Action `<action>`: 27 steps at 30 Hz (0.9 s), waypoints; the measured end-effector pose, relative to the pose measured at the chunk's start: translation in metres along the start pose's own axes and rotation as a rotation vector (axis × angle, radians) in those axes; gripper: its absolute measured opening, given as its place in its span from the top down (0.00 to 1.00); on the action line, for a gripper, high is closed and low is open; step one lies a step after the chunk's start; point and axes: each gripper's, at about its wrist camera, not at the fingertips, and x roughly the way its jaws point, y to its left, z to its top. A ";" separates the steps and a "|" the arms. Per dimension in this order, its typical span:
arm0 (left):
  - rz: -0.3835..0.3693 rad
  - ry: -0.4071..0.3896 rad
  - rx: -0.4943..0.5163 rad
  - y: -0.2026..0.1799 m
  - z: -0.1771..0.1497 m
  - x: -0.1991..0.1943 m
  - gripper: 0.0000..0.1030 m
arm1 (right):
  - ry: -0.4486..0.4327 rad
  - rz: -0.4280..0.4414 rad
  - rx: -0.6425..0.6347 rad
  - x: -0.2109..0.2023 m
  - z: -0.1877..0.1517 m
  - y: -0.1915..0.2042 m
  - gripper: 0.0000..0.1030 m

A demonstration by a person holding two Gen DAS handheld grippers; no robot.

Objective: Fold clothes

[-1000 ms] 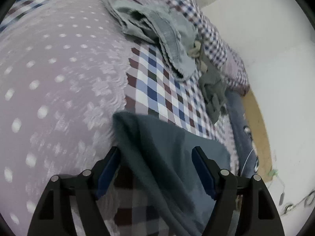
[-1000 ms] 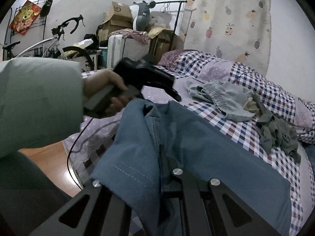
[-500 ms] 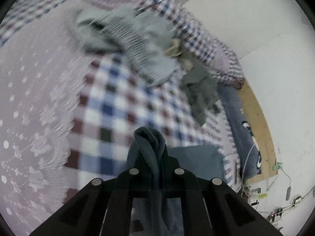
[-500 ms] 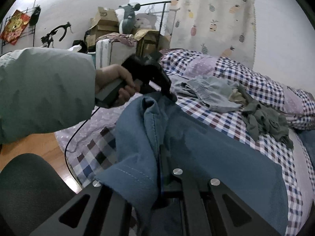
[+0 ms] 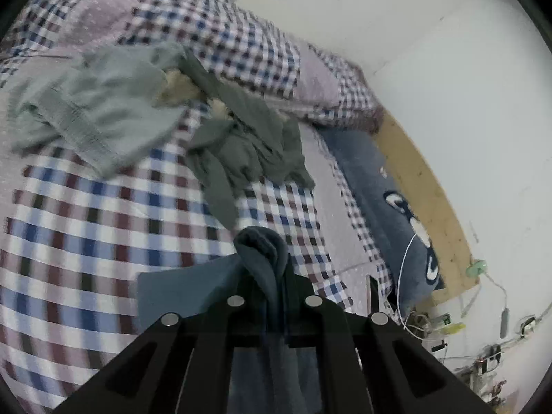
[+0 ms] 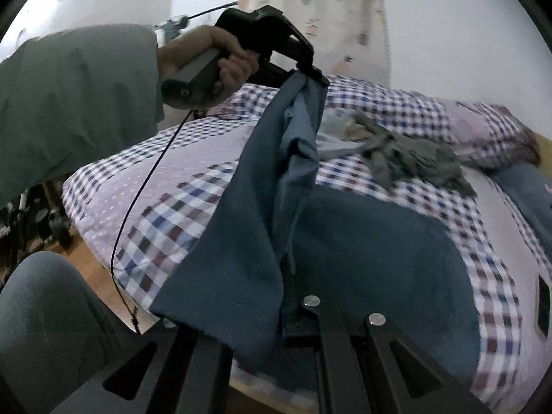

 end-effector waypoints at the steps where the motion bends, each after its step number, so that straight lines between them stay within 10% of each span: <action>1: 0.007 0.010 0.001 -0.010 -0.001 0.012 0.96 | 0.005 -0.009 0.019 -0.004 -0.003 -0.008 0.97; 10: 0.096 0.096 0.056 -0.098 -0.016 0.135 0.96 | 0.041 -0.091 0.220 -0.040 -0.036 -0.085 0.97; 24: 0.212 0.179 -0.120 -0.081 -0.037 0.256 0.94 | 0.173 -0.068 0.523 -0.019 -0.098 -0.177 0.96; 27: 0.140 0.181 -0.168 -0.075 -0.035 0.253 0.68 | 0.217 -0.068 0.584 -0.017 -0.110 -0.192 0.82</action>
